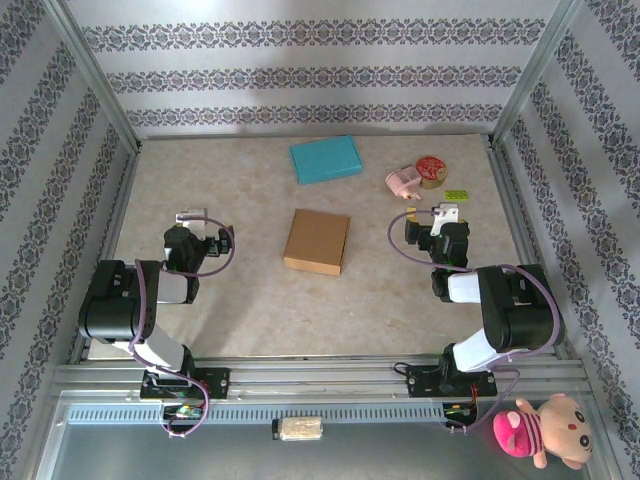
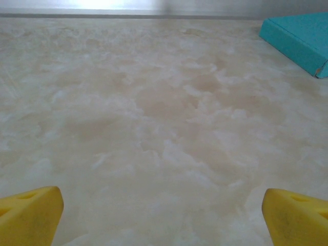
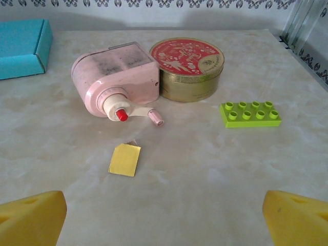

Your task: Fold the paper box

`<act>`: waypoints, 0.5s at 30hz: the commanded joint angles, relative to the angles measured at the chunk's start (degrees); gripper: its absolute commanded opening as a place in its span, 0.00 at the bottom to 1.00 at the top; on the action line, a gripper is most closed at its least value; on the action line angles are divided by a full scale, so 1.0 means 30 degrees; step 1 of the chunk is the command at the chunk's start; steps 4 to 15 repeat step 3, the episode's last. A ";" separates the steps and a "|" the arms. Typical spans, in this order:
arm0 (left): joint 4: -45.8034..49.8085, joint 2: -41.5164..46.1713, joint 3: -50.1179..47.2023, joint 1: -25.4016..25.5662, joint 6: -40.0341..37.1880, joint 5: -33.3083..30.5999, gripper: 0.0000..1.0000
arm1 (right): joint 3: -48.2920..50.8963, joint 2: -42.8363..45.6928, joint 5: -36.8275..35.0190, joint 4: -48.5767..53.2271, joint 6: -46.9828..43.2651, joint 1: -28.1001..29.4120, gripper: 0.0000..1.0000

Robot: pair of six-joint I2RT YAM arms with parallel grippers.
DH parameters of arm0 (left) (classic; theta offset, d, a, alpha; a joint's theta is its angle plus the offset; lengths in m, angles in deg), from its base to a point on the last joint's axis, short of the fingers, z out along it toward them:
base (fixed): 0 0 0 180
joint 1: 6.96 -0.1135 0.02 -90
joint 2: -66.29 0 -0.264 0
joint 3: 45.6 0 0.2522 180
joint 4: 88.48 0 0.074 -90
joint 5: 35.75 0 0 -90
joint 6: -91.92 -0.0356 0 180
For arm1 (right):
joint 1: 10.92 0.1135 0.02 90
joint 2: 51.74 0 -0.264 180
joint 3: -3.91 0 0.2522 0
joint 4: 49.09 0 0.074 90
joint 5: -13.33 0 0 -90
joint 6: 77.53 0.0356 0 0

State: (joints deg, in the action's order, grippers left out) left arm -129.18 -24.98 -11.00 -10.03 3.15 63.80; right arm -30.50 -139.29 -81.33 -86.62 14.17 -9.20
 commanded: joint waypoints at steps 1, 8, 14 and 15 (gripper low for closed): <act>-0.0195 -0.0033 0.0333 0.0028 -0.0395 0.0579 0.99 | -0.0297 0.0114 -0.0033 -0.0746 0.0109 -0.0079 0.98; -0.0201 -0.0069 0.0321 0.0031 -0.0412 0.0570 0.99 | -0.0213 0.0171 -0.0056 -0.0826 0.0062 -0.0070 0.98; -0.0201 -0.0069 0.0321 0.0031 -0.0412 0.0570 0.99 | -0.0213 0.0171 -0.0056 -0.0826 0.0062 -0.0070 0.98; -0.0201 -0.0069 0.0321 0.0031 -0.0412 0.0570 0.99 | -0.0213 0.0171 -0.0056 -0.0826 0.0062 -0.0070 0.98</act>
